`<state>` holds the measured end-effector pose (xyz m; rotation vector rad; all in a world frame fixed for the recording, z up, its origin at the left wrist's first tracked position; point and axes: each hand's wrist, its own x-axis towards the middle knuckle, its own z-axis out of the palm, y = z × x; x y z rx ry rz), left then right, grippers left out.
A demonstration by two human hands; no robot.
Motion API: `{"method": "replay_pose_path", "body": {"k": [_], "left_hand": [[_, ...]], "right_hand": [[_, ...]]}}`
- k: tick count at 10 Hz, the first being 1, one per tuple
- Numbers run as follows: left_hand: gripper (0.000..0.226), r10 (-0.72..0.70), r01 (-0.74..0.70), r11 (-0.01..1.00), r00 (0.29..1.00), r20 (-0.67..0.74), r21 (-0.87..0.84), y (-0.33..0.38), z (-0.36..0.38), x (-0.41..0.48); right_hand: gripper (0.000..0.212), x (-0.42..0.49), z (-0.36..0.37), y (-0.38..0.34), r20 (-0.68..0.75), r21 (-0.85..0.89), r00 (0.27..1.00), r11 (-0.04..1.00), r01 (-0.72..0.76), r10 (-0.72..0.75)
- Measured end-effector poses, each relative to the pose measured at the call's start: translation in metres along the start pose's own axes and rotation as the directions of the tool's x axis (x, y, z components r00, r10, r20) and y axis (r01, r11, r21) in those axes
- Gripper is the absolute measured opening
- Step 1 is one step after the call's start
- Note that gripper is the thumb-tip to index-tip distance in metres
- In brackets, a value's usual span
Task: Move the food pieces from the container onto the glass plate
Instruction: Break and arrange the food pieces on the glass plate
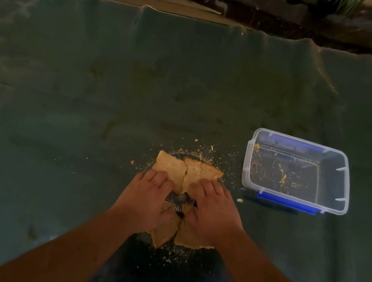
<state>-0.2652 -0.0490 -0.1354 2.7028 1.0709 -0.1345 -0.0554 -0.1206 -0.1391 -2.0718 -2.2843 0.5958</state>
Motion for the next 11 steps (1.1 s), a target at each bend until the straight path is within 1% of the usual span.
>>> {"method": "replay_pose_path", "body": {"k": [1,2,3,4,5,6,7,8,10,11], "left_hand": [[0.051,0.136,-0.136,0.990,0.991,0.008,0.022,0.000,0.009,-0.014],[0.052,0.154,-0.157,0.986,0.986,0.065,0.051,-0.002,0.018,-0.021],[0.050,0.124,-0.130,0.987,0.990,0.067,0.092,-0.004,0.020,-0.021],[0.048,0.094,-0.102,0.985,0.994,0.062,0.137,-0.005,0.019,-0.018],[0.047,0.094,-0.100,0.981,0.995,0.044,0.167,-0.004,0.019,-0.016],[0.049,0.106,-0.102,0.982,0.994,-0.016,0.156,-0.003,0.020,-0.016],[0.063,0.053,-0.051,0.994,0.998,-0.022,0.099,0.000,0.018,-0.012],[0.080,-0.038,0.038,0.998,0.999,0.014,0.058,0.005,0.019,-0.008],[0.085,-0.105,0.100,0.992,0.993,0.060,0.082,0.008,0.020,-0.009],[0.082,-0.120,0.117,0.989,0.992,0.033,0.089,0.008,0.007,-0.003]], "right_hand": [[0.037,-0.013,0.000,0.001,-0.041,-0.088,0.993,0.990,0.110,-0.114],[0.042,-0.029,0.009,0.003,0.012,-0.069,0.983,0.980,0.185,-0.185],[0.052,-0.034,0.019,0.005,0.016,-0.102,0.985,0.980,0.172,-0.171],[0.047,-0.027,0.020,0.004,-0.021,-0.143,0.991,0.982,0.126,-0.130],[0.043,-0.020,0.017,0.003,-0.066,-0.167,0.992,0.981,0.096,-0.109],[0.041,-0.019,0.017,0.002,-0.096,-0.155,0.991,0.985,0.078,-0.093],[0.052,-0.018,0.020,-0.002,-0.104,-0.103,0.994,0.995,0.009,-0.020],[0.074,-0.013,0.024,-0.006,-0.034,-0.065,0.997,0.995,-0.078,0.076],[0.076,-0.015,0.028,-0.006,0.037,-0.074,0.994,0.992,-0.101,0.104],[0.077,-0.009,0.014,-0.010,0.012,-0.076,0.995,0.992,-0.096,0.098]]}}
